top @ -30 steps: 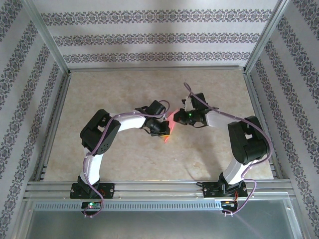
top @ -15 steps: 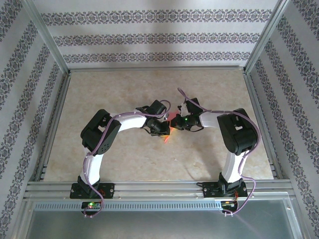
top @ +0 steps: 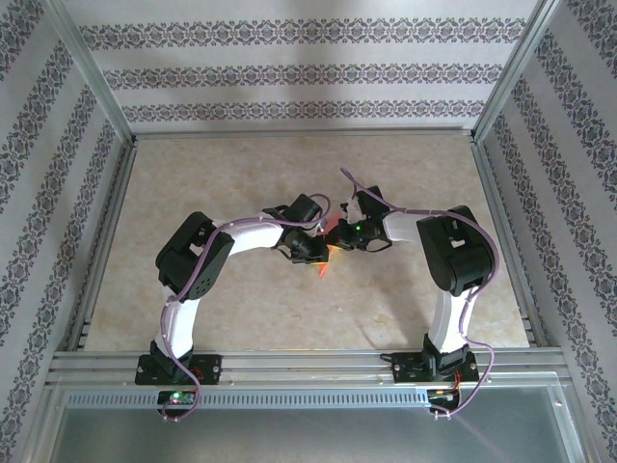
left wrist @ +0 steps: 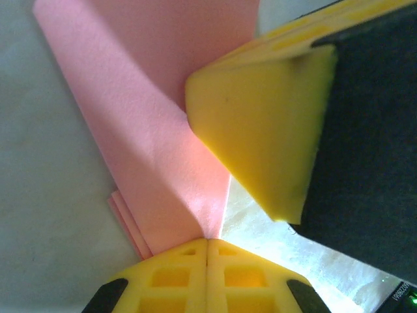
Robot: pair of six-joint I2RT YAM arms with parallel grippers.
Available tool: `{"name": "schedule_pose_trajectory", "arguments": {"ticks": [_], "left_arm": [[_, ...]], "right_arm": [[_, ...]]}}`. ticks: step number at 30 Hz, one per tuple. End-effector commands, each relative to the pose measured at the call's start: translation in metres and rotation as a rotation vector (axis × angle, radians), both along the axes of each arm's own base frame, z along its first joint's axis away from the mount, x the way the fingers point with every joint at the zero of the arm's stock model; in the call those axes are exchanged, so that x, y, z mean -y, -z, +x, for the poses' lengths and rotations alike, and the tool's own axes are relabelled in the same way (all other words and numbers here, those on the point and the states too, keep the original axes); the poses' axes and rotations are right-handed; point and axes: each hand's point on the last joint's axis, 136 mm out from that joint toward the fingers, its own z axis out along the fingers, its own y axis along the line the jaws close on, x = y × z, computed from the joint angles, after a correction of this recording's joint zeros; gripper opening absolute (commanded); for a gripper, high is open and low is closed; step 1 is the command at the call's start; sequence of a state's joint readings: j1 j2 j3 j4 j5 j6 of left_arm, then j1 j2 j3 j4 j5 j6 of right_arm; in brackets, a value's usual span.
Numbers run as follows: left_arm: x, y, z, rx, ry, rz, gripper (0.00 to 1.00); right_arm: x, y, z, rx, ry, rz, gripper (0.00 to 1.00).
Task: Fold a paper plane with a square sheet of paper (fold left side to right side)
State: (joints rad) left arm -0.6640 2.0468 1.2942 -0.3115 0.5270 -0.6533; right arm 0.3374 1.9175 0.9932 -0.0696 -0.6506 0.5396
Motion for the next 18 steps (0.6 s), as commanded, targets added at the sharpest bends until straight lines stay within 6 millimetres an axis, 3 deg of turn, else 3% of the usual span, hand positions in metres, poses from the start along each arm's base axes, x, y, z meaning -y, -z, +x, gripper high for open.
{"name": "schedule_pose_trajectory", "arguments": {"ticks": [1, 18], "left_arm": [[-0.066, 0.071, -0.055, -0.19, 0.01, 0.331, 0.0], [-0.067, 0.072, -0.058, -0.196, 0.012, 0.33, 0.0]], "right_arm": [[0.023, 0.014, 0.027, 0.045, 0.057, -0.095, 0.0], [0.049, 0.01, 0.078, 0.064, 0.119, -0.126, 0.0]]}}
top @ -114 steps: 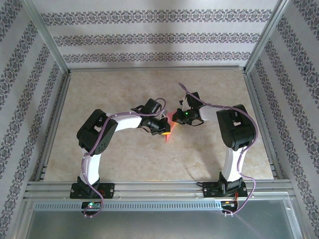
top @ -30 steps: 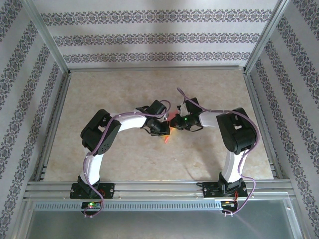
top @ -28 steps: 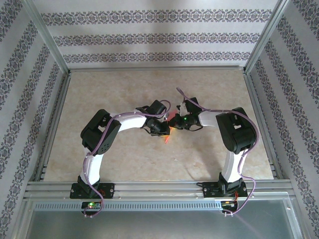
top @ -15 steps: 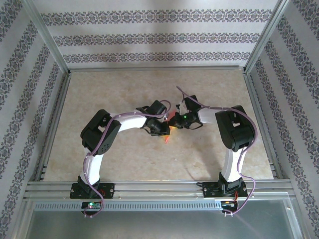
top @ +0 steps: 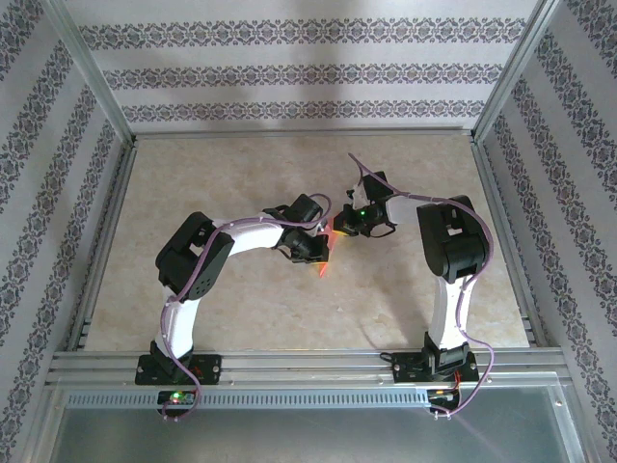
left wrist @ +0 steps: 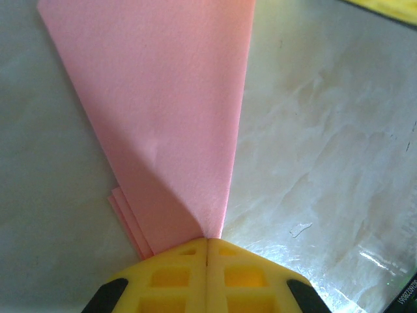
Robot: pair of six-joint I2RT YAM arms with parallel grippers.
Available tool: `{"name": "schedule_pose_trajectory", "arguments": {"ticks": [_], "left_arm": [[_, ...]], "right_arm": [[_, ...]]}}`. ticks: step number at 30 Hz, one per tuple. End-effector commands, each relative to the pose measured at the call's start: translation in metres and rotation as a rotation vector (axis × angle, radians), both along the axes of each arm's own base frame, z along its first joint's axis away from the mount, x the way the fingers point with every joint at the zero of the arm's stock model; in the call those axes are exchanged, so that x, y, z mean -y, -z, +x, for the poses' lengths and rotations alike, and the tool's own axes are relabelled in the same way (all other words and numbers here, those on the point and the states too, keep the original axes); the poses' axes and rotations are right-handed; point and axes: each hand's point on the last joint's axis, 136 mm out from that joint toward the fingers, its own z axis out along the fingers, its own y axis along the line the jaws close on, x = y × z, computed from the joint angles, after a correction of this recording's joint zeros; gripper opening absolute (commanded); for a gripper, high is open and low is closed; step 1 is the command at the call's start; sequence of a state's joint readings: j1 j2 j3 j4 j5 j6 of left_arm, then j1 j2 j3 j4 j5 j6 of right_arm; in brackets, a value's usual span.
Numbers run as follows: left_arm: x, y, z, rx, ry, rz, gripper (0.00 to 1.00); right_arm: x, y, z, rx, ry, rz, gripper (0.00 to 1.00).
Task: Fold a paper plane with a square sheet of paper (fold left side to right side)
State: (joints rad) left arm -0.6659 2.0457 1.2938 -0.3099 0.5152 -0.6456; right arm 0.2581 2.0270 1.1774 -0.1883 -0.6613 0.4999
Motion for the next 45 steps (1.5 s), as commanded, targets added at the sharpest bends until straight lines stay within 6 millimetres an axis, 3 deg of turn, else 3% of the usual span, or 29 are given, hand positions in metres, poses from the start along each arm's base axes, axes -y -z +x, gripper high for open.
{"name": "schedule_pose_trajectory", "arguments": {"ticks": [1, 15, 22, 25, 29, 32, 38, 45], "left_arm": [[-0.066, 0.071, -0.059, -0.208, 0.005, 0.323, 0.0], [-0.067, 0.07, -0.059, -0.204, -0.001, 0.319, 0.0], [-0.061, 0.065, -0.054, -0.187, -0.003, 0.298, 0.0], [-0.059, 0.062, -0.051, -0.177, -0.002, 0.291, 0.0], [-0.057, 0.059, -0.048, -0.165, -0.003, 0.283, 0.0], [-0.056, 0.058, -0.046, -0.16, -0.002, 0.281, 0.0], [-0.055, 0.056, -0.045, -0.153, -0.004, 0.276, 0.0], [-0.052, 0.055, -0.042, -0.147, -0.007, 0.264, 0.0]], "right_arm": [[0.032, 0.011, 0.036, 0.081, 0.075, -0.12, 0.0], [0.051, 0.006, 0.074, 0.089, 0.123, -0.107, 0.0], [0.06, -0.05, 0.084, 0.181, 0.147, -0.085, 0.0], [0.058, -0.073, 0.071, 0.2, 0.147, -0.057, 0.0], [0.042, -0.079, 0.035, 0.148, 0.149, 0.013, 0.0], [0.021, -0.074, 0.005, 0.086, 0.144, 0.073, 0.0], [-0.016, -0.054, -0.035, -0.006, 0.097, 0.091, 0.0], [-0.03, -0.024, -0.05, -0.082, 0.063, 0.072, 0.0]]}}
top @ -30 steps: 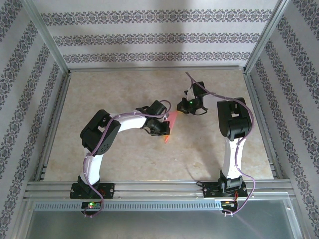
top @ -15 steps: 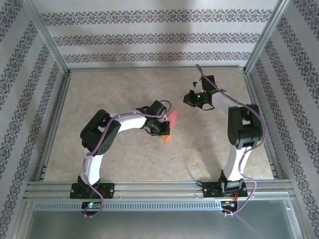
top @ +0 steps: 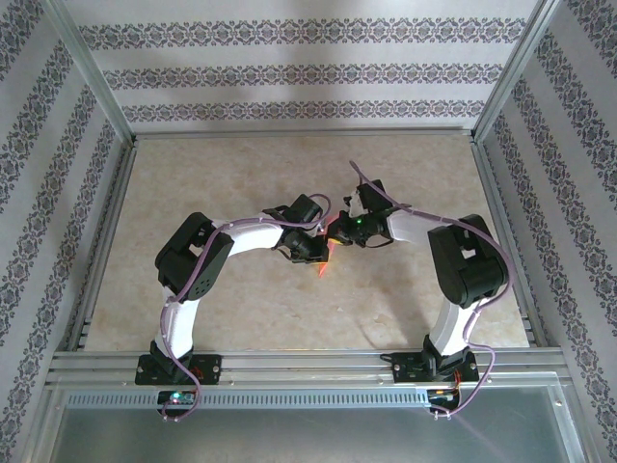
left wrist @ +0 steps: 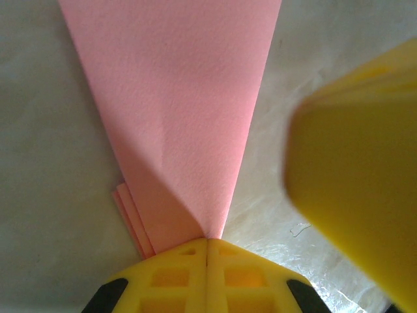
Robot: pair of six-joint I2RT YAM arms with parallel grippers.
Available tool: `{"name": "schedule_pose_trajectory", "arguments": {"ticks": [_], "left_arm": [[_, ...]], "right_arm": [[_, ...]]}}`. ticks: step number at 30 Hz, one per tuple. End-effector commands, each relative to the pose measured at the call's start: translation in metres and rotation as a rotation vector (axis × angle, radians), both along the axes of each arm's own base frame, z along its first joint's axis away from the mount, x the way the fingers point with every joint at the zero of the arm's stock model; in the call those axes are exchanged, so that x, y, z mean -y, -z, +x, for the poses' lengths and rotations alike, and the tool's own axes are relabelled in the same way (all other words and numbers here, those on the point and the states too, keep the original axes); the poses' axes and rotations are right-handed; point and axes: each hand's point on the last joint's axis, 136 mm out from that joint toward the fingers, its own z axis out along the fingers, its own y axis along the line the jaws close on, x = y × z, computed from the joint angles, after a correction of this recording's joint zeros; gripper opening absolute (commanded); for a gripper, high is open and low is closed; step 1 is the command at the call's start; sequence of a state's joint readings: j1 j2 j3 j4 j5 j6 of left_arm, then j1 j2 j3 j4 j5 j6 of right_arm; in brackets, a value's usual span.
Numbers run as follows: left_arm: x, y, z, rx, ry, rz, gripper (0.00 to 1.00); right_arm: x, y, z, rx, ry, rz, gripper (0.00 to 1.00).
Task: Fold a paper plane with a square sheet of paper (fold left side to right side)
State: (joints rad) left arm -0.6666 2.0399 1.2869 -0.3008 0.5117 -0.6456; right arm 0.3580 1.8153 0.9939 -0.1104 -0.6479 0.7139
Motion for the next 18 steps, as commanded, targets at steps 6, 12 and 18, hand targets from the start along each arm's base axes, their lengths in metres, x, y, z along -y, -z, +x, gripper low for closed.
{"name": "schedule_pose_trajectory", "arguments": {"ticks": [6, 12, 18], "left_arm": [[-0.051, 0.054, -0.041, -0.15, -0.007, 0.266, 0.0], [-0.047, 0.047, -0.035, -0.128, -0.012, 0.253, 0.0], [-0.026, 0.002, -0.015, -0.033, -0.012, 0.116, 0.04]], "right_arm": [[-0.005, 0.037, -0.013, -0.132, -0.008, 0.01, 0.0], [0.002, 0.059, -0.024, -0.175, -0.025, -0.038, 0.0], [0.014, 0.073, -0.028, -0.167, -0.055, -0.129, 0.0]]}}
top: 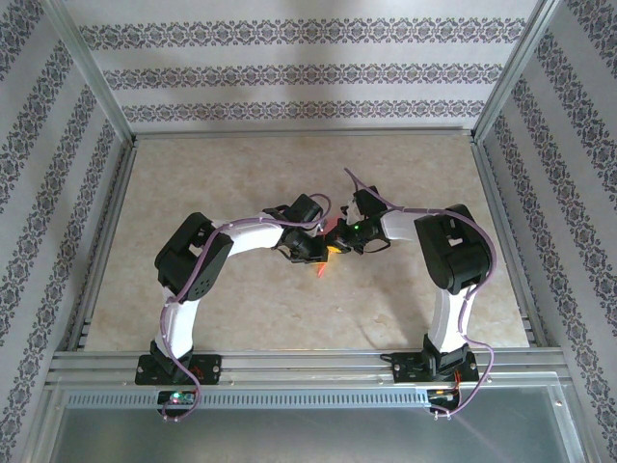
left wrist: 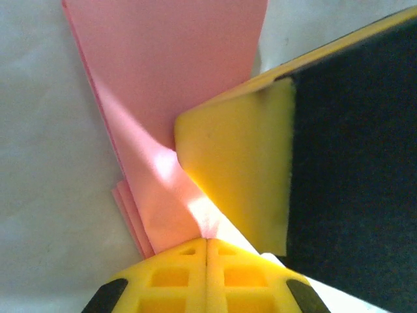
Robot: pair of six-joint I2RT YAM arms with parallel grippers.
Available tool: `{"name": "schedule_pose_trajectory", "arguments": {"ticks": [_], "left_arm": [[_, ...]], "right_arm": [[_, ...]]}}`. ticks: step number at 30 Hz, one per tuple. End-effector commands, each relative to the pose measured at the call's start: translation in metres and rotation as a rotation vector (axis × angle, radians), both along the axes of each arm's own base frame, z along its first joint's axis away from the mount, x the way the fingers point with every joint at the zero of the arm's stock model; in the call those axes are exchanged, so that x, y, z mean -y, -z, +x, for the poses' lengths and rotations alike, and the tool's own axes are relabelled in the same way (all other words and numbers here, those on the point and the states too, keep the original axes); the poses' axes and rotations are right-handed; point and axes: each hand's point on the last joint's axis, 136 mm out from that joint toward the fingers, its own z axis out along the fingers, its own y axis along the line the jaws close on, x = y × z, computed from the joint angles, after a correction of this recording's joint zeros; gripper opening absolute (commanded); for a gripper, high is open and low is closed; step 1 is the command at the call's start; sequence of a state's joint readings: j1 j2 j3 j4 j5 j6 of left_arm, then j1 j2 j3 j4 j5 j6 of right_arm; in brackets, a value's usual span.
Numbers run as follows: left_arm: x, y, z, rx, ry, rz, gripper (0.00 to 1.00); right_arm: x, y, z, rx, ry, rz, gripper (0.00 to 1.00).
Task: Fold a paper plane with a square sheet of paper (fold left side to right side)
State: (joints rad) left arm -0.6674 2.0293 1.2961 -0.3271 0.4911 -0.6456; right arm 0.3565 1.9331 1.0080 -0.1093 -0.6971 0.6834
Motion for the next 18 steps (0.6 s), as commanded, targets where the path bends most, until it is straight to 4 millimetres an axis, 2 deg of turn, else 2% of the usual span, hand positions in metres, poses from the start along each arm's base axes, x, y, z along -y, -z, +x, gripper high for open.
{"name": "schedule_pose_trajectory", "arguments": {"ticks": [1, 5, 9, 12, 18], "left_arm": [[-0.017, -0.005, -0.012, -0.023, -0.014, 0.052, 0.06], [-0.002, -0.041, -0.005, 0.016, -0.033, -0.109, 0.08], [0.011, -0.06, -0.013, -0.011, -0.006, -0.223, 0.08], [0.015, -0.059, -0.021, -0.049, -0.002, -0.262, 0.07], [0.013, -0.042, -0.024, -0.083, -0.009, -0.236, 0.07]], "right_arm": [[0.017, 0.037, -0.019, -0.07, -0.02, -0.127, 0.0], [0.014, 0.036, -0.018, -0.061, -0.027, -0.114, 0.0], [0.014, 0.037, -0.018, -0.063, -0.029, -0.114, 0.0], [0.014, 0.038, -0.019, -0.071, -0.029, -0.116, 0.0], [0.015, 0.04, -0.019, -0.072, -0.035, -0.124, 0.0]]}}
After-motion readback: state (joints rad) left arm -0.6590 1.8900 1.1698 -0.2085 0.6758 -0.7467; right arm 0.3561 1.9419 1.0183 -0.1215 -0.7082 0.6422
